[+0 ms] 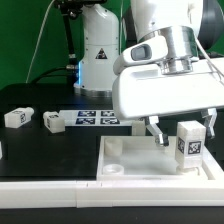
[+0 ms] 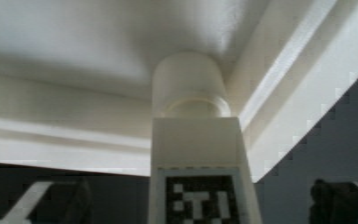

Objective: Assemble one leg

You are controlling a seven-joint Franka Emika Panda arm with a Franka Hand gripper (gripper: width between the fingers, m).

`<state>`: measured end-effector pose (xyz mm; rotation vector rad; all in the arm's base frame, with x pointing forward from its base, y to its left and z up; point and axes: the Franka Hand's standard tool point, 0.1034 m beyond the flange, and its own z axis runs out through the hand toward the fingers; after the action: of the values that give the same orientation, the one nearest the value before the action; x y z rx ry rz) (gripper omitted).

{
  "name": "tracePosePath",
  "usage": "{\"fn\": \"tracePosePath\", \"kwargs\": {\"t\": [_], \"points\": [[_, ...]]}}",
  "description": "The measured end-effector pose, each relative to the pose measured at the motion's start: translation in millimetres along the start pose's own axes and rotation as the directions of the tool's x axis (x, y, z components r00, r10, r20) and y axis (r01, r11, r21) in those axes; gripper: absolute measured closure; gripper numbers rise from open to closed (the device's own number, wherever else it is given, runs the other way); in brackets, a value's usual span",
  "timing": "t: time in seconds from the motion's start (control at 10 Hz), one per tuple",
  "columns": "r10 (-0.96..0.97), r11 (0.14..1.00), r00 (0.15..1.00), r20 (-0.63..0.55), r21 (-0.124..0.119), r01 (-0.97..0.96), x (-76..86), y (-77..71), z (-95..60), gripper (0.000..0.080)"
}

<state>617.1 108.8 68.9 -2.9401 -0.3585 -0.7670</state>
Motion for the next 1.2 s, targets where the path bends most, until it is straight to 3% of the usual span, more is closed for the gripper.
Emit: {"fn": "tracePosePath", "kwargs": {"t": [0.4, 0.7, 0.9, 1.0, 1.1, 1.2], "points": [[0.0, 1.0, 1.0, -0.002, 0.0, 0.0, 1.0, 0.1, -0.8, 0.015], [-0.01, 1.0, 1.0, 0.017, 0.01, 0.009, 15.5, -3.6, -22.0, 0.015], [-0.01, 1.0, 0.999, 0.04, 0.017, 0.01, 12.8, -4.8, -19.2, 0.015], [-0.008, 1.0, 0.997, 0.072, 0.027, 0.006, 9.3, -7.4, -18.1, 0.015], [0.011, 0.998, 0.983, 0.181, 0.055, -0.021, 3.6, -14.5, -17.4, 0.015], [0.041, 0.996, 0.963, 0.268, 0.06, -0.06, 3.2, -16.5, -17.3, 0.015]]}}
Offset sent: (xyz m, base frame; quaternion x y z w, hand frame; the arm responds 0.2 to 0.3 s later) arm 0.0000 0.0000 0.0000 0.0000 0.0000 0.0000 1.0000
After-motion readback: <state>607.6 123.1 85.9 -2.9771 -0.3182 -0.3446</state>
